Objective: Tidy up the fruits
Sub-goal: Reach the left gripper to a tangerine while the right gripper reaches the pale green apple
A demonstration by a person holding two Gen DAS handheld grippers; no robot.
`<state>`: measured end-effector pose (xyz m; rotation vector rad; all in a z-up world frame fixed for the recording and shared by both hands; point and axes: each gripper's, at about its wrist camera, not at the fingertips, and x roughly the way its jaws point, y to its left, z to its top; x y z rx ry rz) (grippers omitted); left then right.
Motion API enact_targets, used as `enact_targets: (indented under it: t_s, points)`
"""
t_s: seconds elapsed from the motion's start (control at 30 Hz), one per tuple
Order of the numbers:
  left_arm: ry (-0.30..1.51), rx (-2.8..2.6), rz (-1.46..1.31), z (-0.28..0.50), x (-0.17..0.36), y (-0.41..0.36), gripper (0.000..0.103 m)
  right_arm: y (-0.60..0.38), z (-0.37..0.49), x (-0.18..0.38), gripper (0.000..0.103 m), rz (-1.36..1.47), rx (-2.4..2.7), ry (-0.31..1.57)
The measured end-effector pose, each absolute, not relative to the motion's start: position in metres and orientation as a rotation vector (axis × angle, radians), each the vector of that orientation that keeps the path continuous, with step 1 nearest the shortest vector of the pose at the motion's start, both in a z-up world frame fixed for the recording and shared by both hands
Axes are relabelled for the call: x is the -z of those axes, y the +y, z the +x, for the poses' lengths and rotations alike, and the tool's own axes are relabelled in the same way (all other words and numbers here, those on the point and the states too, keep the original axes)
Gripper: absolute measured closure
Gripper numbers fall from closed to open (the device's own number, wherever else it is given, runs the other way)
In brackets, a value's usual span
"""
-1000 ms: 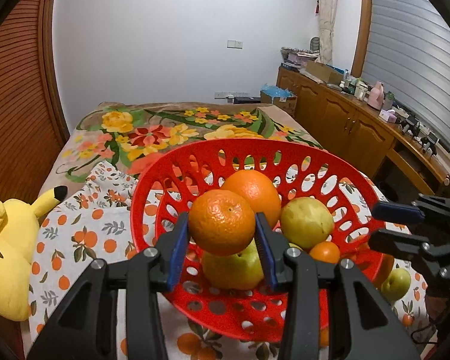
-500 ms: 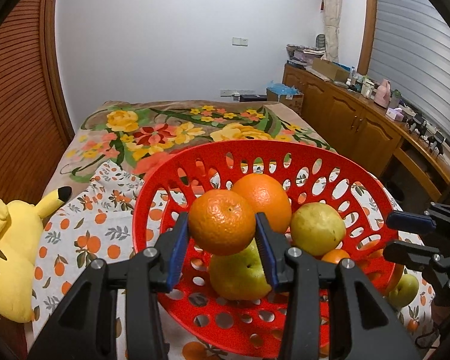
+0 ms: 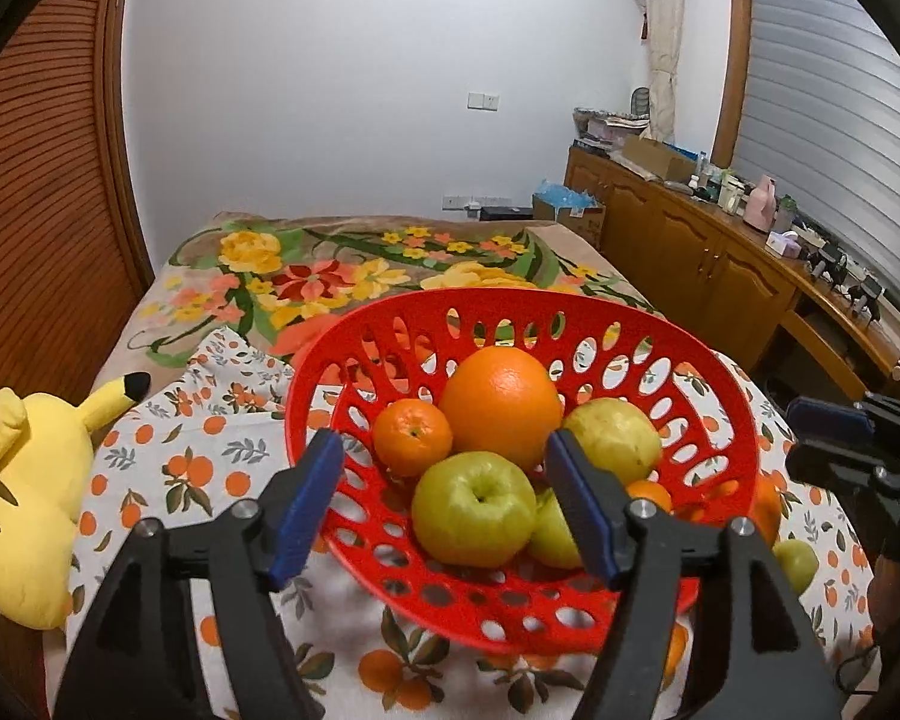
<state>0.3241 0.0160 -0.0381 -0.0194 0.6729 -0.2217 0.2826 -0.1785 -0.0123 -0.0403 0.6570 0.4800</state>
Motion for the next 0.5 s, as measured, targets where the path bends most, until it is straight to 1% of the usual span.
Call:
enact_targets:
  t_s: [0.27, 0.5]
  points:
    - [0.621, 0.258, -0.031, 0.287, 0.022, 0.01, 0.033, -0.203, 0.258, 0.011, 0.057, -0.017, -0.428, 0.648]
    - [0.617, 0.321, -0.024, 0.254, 0.021, -0.011, 0.033, -0.224, 0.236, 0.021, 0.051, -0.002, -0.388, 0.666]
